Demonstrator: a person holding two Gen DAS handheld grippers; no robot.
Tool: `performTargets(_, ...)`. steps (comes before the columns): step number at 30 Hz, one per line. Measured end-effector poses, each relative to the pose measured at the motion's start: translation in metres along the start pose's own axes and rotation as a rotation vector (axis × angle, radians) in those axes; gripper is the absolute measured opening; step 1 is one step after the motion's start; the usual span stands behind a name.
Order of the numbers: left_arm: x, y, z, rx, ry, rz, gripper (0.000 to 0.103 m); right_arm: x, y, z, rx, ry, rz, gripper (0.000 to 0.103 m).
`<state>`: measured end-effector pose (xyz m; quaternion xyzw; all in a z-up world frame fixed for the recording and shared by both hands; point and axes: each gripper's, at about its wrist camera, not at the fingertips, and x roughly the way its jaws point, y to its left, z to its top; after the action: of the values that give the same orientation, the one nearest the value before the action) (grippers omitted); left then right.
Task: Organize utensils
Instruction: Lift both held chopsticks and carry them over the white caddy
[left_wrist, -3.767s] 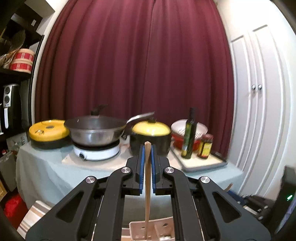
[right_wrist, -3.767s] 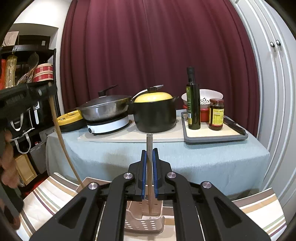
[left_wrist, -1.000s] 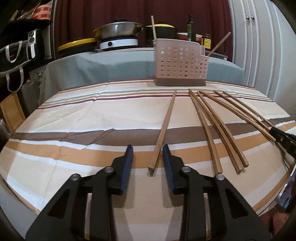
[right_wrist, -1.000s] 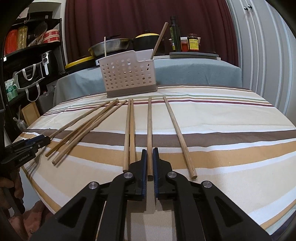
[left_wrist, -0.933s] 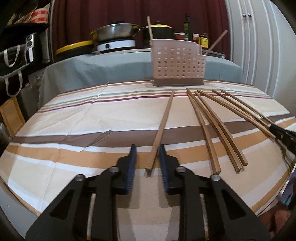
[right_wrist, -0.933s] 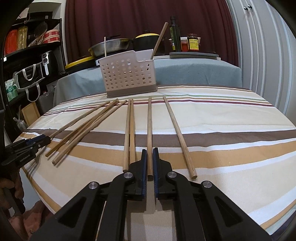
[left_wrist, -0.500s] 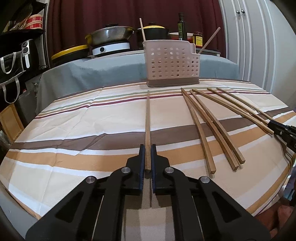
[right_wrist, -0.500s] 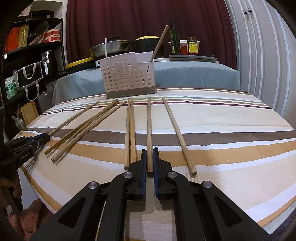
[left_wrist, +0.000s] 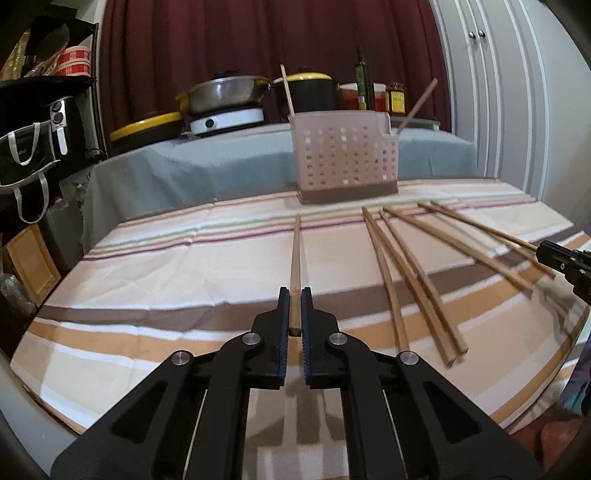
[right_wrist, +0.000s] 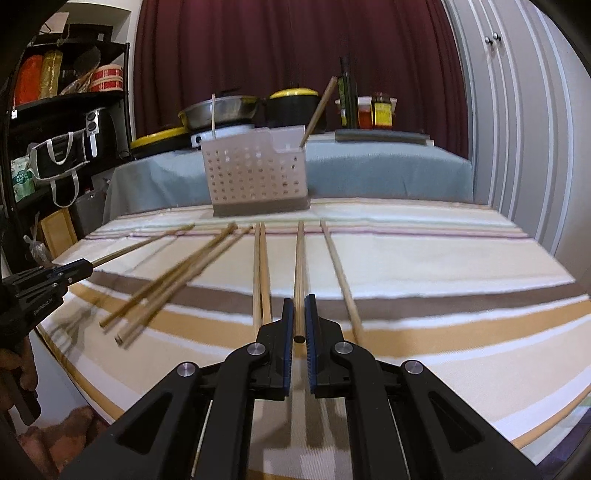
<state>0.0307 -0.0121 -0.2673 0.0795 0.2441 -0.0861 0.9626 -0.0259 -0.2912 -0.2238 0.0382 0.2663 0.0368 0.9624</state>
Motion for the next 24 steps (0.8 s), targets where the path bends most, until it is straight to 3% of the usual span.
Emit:
performTargets(17,-0.050,0.014,0.070,-0.078,-0.138,0.010,0.007,-0.042,0.005,0.078,-0.013,-0.157,-0.023,0.007)
performTargets(24,-0.055,0.028,0.098,-0.123,-0.140,-0.005,0.007,-0.043,0.005,0.106,-0.010,-0.166,-0.029,0.007)
